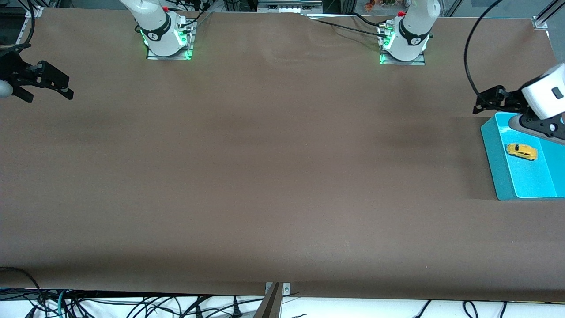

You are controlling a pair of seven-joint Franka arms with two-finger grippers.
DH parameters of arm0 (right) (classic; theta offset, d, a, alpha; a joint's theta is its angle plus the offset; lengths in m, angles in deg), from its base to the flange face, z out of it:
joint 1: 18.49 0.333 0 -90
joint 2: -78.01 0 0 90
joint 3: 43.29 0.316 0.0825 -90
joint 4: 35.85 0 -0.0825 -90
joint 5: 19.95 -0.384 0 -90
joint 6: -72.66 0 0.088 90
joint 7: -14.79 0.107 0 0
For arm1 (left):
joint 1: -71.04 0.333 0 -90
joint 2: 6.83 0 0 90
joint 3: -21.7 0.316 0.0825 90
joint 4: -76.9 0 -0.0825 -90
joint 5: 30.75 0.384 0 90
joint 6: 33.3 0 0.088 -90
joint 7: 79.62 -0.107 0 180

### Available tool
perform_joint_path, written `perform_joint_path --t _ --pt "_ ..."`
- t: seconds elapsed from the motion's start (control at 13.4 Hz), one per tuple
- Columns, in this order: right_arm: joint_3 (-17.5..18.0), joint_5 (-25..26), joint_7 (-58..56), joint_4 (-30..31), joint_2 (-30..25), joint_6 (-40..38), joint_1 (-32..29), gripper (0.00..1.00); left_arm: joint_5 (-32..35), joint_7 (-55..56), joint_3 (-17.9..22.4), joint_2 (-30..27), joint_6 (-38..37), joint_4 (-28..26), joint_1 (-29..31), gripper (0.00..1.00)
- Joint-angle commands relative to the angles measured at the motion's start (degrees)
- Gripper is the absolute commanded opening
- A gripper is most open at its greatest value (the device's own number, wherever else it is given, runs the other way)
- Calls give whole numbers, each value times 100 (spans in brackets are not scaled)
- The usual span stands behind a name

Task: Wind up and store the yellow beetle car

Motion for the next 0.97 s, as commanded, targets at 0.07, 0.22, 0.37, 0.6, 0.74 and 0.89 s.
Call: perform_joint_path --t 0.07,0.22,0.37,0.6,0.74,0.89 --pt "-19 65 60 -100 -23 -133 26 100 -224 568 479 -917 811 -1136 -285 100" --pt "-89 65 -281 -91 -31 -133 26 100 143 568 470 -909 811 -1093 -303 100" --pt "-107 48 -433 -91 -32 -133 26 100 216 577 461 -883 794 -1049 -311 100" --pt "-107 48 -424 -100 -32 -133 26 100 207 821 479 -821 785 -934 -408 100" --pt "-99 56 -415 -100 -23 -133 26 100 207 858 479 -821 776 -934 -408 100" --pt "-99 48 -406 -100 -23 -133 26 100 242 858 514 -830 759 -926 -495 100"
